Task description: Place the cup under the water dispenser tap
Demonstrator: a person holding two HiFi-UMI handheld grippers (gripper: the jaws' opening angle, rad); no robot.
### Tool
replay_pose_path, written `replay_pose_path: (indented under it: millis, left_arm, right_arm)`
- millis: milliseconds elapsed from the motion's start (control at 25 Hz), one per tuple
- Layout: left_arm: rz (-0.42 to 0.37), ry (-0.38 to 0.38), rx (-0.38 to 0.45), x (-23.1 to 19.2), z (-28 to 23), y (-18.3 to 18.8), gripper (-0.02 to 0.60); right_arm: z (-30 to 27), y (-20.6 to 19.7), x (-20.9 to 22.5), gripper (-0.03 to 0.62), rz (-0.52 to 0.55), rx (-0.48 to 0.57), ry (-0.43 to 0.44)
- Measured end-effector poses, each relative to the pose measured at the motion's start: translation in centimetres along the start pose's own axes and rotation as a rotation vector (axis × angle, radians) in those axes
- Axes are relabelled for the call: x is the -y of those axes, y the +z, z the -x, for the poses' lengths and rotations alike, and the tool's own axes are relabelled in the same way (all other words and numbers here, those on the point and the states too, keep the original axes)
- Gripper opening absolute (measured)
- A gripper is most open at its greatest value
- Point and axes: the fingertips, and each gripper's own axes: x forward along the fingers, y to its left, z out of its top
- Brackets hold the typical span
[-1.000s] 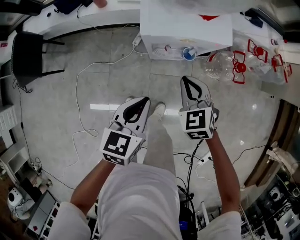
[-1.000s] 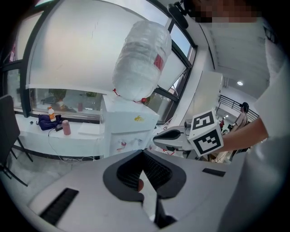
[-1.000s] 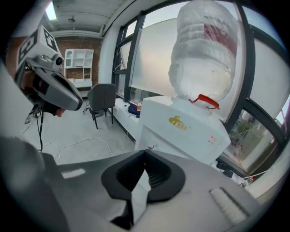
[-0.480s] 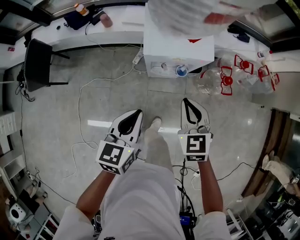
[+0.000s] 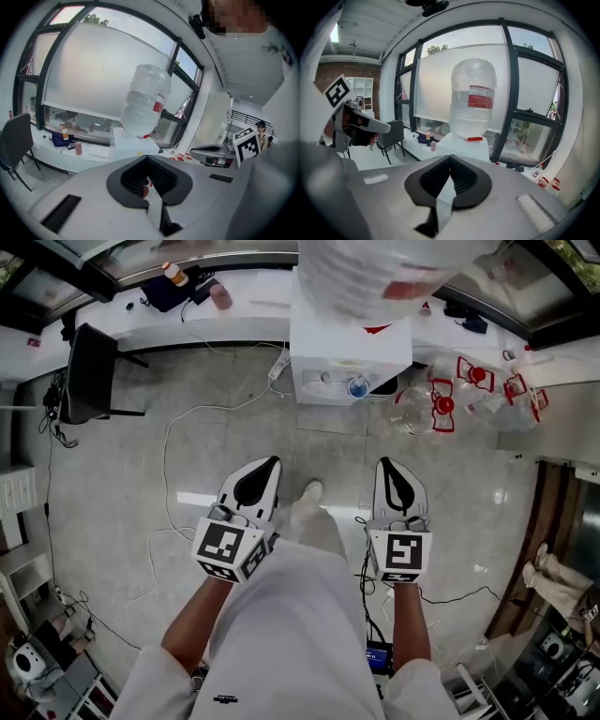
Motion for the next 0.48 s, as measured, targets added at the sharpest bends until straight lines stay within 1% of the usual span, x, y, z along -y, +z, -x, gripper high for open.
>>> replay_pose_path:
  millis: [120, 360, 480]
  left_arm:
    - [-0.009, 0.003, 0.018, 0.4, 1.2, 1.0, 0.002]
    - [-0.045, -0.023, 0.041, 2.1, 3.1, 2.1, 0.002]
    - [-0.044, -0.026, 0.050, 2.6, 4.0, 2.5, 0.002]
  right_arm:
    - [2.3, 0.9, 0.5, 0.011, -0.015, 0.022, -0.026]
    - [6.4, 1.8, 1.9, 0.011, -0.032, 0.064, -0.077]
    - [7.9, 2.1, 2.2, 0.011, -0.043, 0.073, -0.093]
